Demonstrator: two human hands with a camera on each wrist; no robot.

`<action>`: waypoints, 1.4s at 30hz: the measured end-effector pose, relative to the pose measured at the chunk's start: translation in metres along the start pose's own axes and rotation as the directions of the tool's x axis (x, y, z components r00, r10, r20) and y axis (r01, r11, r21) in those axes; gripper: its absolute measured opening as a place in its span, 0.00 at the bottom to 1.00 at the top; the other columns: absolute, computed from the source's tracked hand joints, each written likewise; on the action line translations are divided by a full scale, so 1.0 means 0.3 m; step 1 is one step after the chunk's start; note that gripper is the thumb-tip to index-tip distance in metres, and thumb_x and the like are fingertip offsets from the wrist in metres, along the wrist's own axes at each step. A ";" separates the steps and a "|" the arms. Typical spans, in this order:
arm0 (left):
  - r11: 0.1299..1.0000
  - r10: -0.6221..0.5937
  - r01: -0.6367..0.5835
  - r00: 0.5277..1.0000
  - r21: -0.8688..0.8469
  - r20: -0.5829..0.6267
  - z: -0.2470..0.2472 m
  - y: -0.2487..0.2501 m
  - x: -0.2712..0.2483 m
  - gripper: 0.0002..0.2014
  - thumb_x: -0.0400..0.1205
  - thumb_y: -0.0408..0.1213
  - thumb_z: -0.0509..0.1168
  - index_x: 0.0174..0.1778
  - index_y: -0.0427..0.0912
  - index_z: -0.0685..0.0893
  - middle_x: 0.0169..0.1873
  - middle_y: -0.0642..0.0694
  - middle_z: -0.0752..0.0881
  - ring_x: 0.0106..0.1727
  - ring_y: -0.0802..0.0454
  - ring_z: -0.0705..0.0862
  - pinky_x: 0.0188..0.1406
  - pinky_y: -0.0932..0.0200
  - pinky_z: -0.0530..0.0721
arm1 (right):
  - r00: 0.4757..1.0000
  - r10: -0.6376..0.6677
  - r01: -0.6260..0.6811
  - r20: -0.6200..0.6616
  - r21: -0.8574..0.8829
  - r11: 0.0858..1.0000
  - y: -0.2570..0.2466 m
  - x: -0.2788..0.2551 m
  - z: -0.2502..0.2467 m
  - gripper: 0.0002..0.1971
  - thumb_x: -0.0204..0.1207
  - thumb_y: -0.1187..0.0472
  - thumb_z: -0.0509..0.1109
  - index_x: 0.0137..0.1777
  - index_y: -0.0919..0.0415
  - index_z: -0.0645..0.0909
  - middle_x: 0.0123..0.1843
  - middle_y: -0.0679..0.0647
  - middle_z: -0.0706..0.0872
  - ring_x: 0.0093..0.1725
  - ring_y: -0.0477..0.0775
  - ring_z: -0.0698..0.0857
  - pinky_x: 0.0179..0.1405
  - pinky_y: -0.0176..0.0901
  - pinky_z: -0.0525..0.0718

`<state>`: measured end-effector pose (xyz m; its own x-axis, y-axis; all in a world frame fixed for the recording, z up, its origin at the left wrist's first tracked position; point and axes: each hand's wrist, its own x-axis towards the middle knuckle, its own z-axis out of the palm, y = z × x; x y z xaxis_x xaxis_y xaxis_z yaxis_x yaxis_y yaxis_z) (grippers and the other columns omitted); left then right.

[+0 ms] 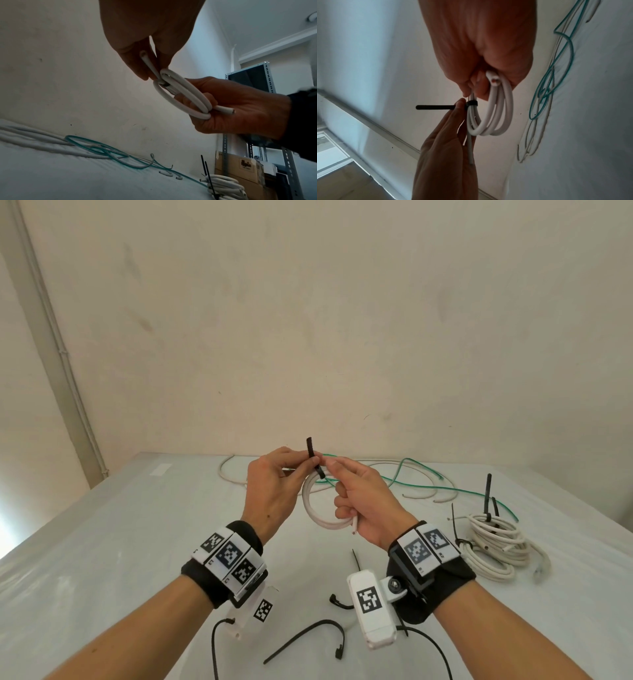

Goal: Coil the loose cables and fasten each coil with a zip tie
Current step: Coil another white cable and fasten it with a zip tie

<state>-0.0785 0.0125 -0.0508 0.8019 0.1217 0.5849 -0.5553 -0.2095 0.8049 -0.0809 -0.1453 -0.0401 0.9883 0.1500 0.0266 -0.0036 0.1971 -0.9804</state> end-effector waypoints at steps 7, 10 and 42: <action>0.999 -0.022 0.023 0.999 0.036 -0.039 0.002 -0.008 -0.019 0.04 0.83 0.38 0.76 0.47 0.48 0.97 0.40 0.51 0.93 0.45 0.50 0.90 0.51 0.44 0.86 | 0.996 -0.024 0.027 -0.088 0.028 0.999 0.021 0.000 0.001 0.14 0.91 0.56 0.65 0.61 0.63 0.90 0.30 0.51 0.54 0.23 0.46 0.56 0.19 0.36 0.60; 0.997 -0.037 0.039 0.999 0.059 -0.037 0.003 -0.008 -0.010 0.04 0.83 0.38 0.76 0.47 0.47 0.97 0.41 0.53 0.94 0.46 0.56 0.91 0.50 0.52 0.87 | 0.994 -0.024 0.031 -0.109 0.065 0.997 0.020 -0.004 0.005 0.15 0.91 0.55 0.65 0.61 0.64 0.90 0.29 0.50 0.54 0.22 0.46 0.56 0.19 0.36 0.60; 0.852 -0.413 0.442 0.897 -0.281 0.158 0.042 -0.015 -0.025 0.12 0.91 0.33 0.62 0.56 0.35 0.92 0.40 0.38 0.90 0.36 0.52 0.83 0.46 0.59 0.87 | 0.994 0.025 -0.014 -0.108 0.103 0.995 0.032 0.013 -0.022 0.12 0.90 0.60 0.66 0.67 0.65 0.85 0.24 0.46 0.66 0.22 0.45 0.63 0.19 0.36 0.69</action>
<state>-0.0791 0.0003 -0.0602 0.9834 0.0420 0.1767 -0.1810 0.1483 0.9722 -0.0761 -0.1491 -0.0508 0.9986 0.0498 -0.0193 -0.0331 0.2941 -0.9552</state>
